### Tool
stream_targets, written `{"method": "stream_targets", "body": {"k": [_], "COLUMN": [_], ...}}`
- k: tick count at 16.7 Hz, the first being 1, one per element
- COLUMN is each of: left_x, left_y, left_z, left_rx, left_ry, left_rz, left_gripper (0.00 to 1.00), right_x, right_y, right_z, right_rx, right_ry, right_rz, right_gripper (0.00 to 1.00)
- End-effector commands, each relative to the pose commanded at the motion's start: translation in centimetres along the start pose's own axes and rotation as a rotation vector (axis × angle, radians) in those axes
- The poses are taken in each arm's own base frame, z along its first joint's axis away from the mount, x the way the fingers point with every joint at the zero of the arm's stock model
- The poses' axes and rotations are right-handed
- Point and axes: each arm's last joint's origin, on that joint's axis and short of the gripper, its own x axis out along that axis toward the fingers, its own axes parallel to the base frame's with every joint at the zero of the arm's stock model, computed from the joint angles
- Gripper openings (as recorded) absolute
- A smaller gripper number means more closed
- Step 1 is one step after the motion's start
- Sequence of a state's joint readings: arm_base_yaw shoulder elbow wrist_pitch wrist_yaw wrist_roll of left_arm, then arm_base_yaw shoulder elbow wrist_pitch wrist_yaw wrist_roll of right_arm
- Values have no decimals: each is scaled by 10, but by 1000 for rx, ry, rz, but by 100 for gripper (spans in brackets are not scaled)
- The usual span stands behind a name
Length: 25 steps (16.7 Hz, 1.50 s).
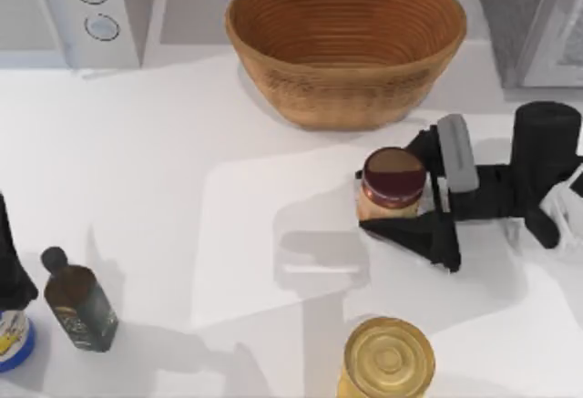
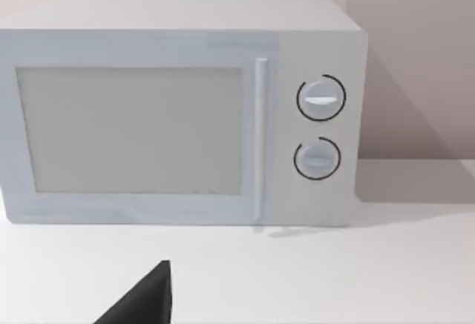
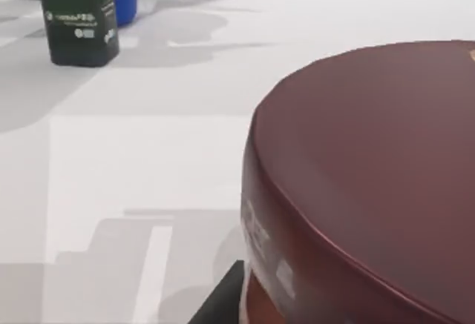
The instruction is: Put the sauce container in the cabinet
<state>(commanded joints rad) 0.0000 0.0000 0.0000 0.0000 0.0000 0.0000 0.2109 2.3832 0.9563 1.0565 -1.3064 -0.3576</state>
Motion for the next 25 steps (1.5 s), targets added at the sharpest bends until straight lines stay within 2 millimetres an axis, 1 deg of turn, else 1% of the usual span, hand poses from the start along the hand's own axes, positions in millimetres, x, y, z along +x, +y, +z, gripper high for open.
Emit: {"method": "stream_targets", "body": {"k": [6,7,14,17,18,20,23,25], "left_x": [0,0,0,0,0,0,0,0], "left_y": [0,0,0,0,0,0,0,0], "left_z": [0,0,0,0,0,0,0,0], "left_rx": [0,0,0,0,0,0,0,0], "left_ry": [0,0,0,0,0,0,0,0], "left_rz": [0,0,0,0,0,0,0,0], "left_gripper": [100,100,100,100,100,100,100,100], "right_x": [0,0,0,-1,-1,-3,-8,-12], "right_y": [0,0,0,-1,-2,-6,-10,-7], "right_z": [0,0,0,4,11,34,84,115], "right_rx": [0,0,0,1,2,3,-10,-7], "right_ry": [0,0,0,0,0,-1,-3,1], "right_rz": [0,0,0,-5,-3,-4,-5,-13], "right_gripper": [2,0,0,0,0,0,0,0]}}
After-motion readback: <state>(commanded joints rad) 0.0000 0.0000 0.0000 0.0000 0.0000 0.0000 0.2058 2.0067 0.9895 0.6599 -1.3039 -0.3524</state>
